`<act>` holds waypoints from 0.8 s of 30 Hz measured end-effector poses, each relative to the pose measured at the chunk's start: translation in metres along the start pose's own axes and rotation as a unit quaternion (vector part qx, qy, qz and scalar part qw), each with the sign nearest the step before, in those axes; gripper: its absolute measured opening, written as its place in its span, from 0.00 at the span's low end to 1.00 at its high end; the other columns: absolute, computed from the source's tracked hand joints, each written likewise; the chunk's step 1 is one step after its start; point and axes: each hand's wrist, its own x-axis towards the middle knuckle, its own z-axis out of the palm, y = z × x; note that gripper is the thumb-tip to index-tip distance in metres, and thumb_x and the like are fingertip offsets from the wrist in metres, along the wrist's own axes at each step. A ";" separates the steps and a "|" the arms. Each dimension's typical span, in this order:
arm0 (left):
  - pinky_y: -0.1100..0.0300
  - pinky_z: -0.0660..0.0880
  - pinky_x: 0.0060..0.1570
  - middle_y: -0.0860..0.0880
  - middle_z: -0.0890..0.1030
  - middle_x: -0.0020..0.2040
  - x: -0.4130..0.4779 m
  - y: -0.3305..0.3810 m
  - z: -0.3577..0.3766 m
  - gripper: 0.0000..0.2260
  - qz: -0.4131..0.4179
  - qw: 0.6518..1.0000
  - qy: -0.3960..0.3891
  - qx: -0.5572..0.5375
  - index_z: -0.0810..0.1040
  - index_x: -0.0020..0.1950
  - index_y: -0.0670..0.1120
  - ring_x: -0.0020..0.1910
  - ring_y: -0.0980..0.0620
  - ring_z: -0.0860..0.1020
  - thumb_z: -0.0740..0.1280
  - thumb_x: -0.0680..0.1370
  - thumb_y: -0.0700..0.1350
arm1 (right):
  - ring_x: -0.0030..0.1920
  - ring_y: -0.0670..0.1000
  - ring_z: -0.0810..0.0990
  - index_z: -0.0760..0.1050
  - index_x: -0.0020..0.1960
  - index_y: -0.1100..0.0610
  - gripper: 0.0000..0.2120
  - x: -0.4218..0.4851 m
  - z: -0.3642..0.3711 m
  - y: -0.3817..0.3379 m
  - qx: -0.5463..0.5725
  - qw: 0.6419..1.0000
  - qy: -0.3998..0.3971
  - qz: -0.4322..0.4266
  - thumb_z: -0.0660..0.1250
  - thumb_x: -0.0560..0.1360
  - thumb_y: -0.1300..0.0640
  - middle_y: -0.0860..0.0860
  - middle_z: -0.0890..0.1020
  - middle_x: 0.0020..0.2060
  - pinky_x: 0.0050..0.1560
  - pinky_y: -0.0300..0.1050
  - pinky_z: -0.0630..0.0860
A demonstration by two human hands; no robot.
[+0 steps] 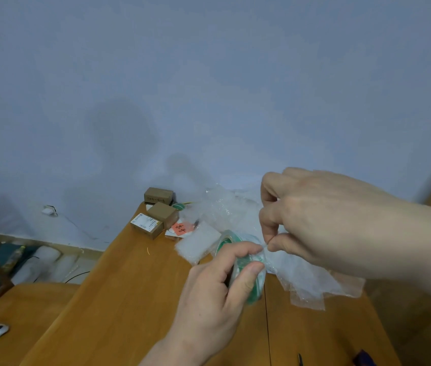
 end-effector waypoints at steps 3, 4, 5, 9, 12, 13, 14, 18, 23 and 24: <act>0.41 0.84 0.39 0.45 0.87 0.38 0.000 0.007 0.000 0.12 -0.017 0.999 -0.021 -0.037 0.80 0.60 0.61 0.36 0.46 0.87 0.65 0.79 0.61 | 0.54 0.45 0.70 0.77 0.52 0.40 0.16 0.002 -0.002 0.009 -0.048 0.999 0.004 -0.015 0.56 0.78 0.33 0.41 0.74 0.52 0.58 0.48 0.70; 0.41 0.85 0.40 0.45 0.88 0.39 0.000 0.010 0.000 0.12 -0.027 0.997 -0.033 -0.059 0.80 0.60 0.61 0.37 0.47 0.88 0.65 0.79 0.60 | 0.53 0.44 0.71 0.77 0.51 0.40 0.17 0.004 -0.002 0.012 -0.049 0.999 0.003 -0.021 0.56 0.77 0.32 0.41 0.76 0.50 0.59 0.48 0.69; 0.40 0.85 0.41 0.44 0.88 0.40 0.000 0.012 0.000 0.13 -0.035 0.995 -0.047 -0.080 0.80 0.61 0.61 0.38 0.47 0.88 0.66 0.79 0.60 | 0.52 0.43 0.72 0.78 0.50 0.40 0.17 0.005 -0.002 0.015 -0.043 0.999 0.001 -0.026 0.57 0.77 0.31 0.41 0.79 0.48 0.60 0.48 0.69; 0.31 0.81 0.51 0.29 0.81 0.43 -0.002 0.017 0.001 0.25 -0.085 0.980 -0.087 -0.155 0.66 0.74 0.72 0.50 0.27 0.82 0.68 0.79 0.58 | 0.43 0.43 0.80 0.80 0.50 0.41 0.13 0.008 0.004 0.023 0.051 0.998 -0.018 -0.018 0.64 0.76 0.34 0.41 0.84 0.38 0.53 0.45 0.77; 0.31 0.79 0.58 0.35 0.84 0.48 -0.005 0.022 0.002 0.32 -0.099 0.970 -0.104 -0.194 0.54 0.74 0.79 0.58 0.32 0.82 0.68 0.80 0.56 | 0.39 0.39 0.82 0.84 0.51 0.41 0.08 0.010 0.008 0.030 0.164 0.986 -0.039 -0.015 0.70 0.75 0.41 0.40 0.86 0.37 0.40 0.35 0.78; 0.35 0.80 0.60 0.42 0.87 0.51 -0.005 0.023 0.003 0.34 -0.097 0.969 -0.114 -0.197 0.52 0.75 0.79 0.59 0.39 0.84 0.67 0.81 0.53 | 0.40 0.37 0.81 0.84 0.51 0.41 0.07 0.011 0.009 0.032 0.196 0.980 -0.042 -0.015 0.71 0.75 0.42 0.40 0.86 0.37 0.39 0.33 0.78; 0.38 0.80 0.61 0.46 0.88 0.55 -0.005 0.025 0.004 0.35 -0.095 0.967 -0.123 -0.201 0.50 0.76 0.77 0.60 0.46 0.85 0.66 0.82 0.49 | 0.39 0.36 0.81 0.85 0.51 0.42 0.07 0.011 0.011 0.034 0.218 0.975 -0.045 -0.014 0.72 0.75 0.43 0.39 0.86 0.37 0.39 0.31 0.77; 0.50 0.84 0.56 0.53 0.88 0.58 -0.003 0.032 0.009 0.33 -0.109 0.966 -0.119 -0.202 0.52 0.77 0.71 0.56 0.54 0.86 0.63 0.81 0.43 | 0.35 0.39 0.79 0.83 0.46 0.44 0.07 0.013 0.017 0.038 0.233 0.972 -0.038 -0.007 0.71 0.75 0.42 0.38 0.83 0.35 0.34 0.33 0.74; 0.48 0.83 0.41 0.45 0.87 0.39 -0.001 0.036 0.017 0.30 -0.115 0.979 -0.041 -0.164 0.64 0.75 0.69 0.31 0.48 0.83 0.58 0.76 0.45 | 0.33 0.41 0.79 0.81 0.44 0.46 0.07 0.015 0.025 0.040 0.226 0.974 -0.012 0.003 0.69 0.75 0.43 0.43 0.84 0.36 0.35 0.37 0.76; 0.49 0.83 0.38 0.44 0.86 0.35 -0.002 0.036 0.019 0.29 -0.114 0.980 -0.024 -0.160 0.65 0.75 0.69 0.29 0.48 0.81 0.58 0.77 0.46 | 0.33 0.40 0.78 0.81 0.44 0.46 0.07 0.015 0.027 0.039 0.228 0.974 -0.010 0.003 0.69 0.75 0.44 0.43 0.84 0.36 0.34 0.36 0.76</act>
